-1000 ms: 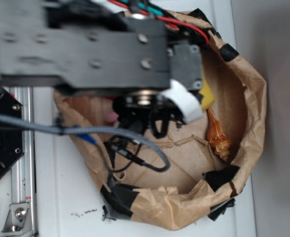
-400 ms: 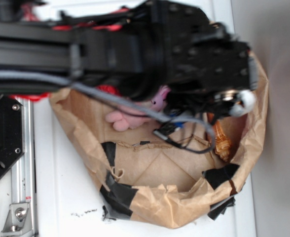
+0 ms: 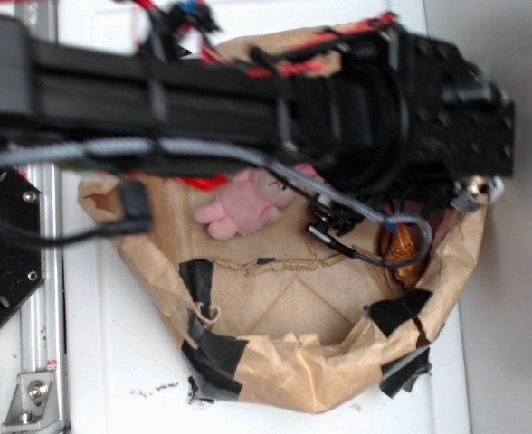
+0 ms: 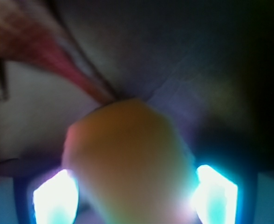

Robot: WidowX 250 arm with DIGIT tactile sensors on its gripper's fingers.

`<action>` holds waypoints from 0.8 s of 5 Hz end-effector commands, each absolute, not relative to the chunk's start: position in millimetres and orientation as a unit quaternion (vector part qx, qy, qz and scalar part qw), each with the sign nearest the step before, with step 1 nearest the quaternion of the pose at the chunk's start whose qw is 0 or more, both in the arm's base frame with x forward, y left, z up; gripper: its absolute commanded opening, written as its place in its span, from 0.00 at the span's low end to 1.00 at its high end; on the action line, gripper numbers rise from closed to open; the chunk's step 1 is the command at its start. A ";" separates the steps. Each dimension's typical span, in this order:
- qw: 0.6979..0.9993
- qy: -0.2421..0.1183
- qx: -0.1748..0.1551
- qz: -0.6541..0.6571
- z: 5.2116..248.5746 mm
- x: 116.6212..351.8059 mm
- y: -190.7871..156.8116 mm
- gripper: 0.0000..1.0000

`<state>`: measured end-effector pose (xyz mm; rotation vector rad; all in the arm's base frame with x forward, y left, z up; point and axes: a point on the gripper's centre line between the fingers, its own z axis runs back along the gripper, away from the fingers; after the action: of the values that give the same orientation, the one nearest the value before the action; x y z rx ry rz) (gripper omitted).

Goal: Grab the green sponge.

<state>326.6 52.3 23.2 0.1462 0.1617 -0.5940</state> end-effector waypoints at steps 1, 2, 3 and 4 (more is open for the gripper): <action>0.959 0.073 0.067 -0.266 27.8 325.3 46.6 0.00; 0.957 0.058 0.045 -0.280 46.0 311.1 37.3 0.00; 0.956 0.002 0.029 -0.290 95.4 298.9 23.4 0.00; 0.959 -0.040 0.052 -0.277 144.3 286.7 16.9 0.00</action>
<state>286.7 28.2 124.9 0.0765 -0.0077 -0.5347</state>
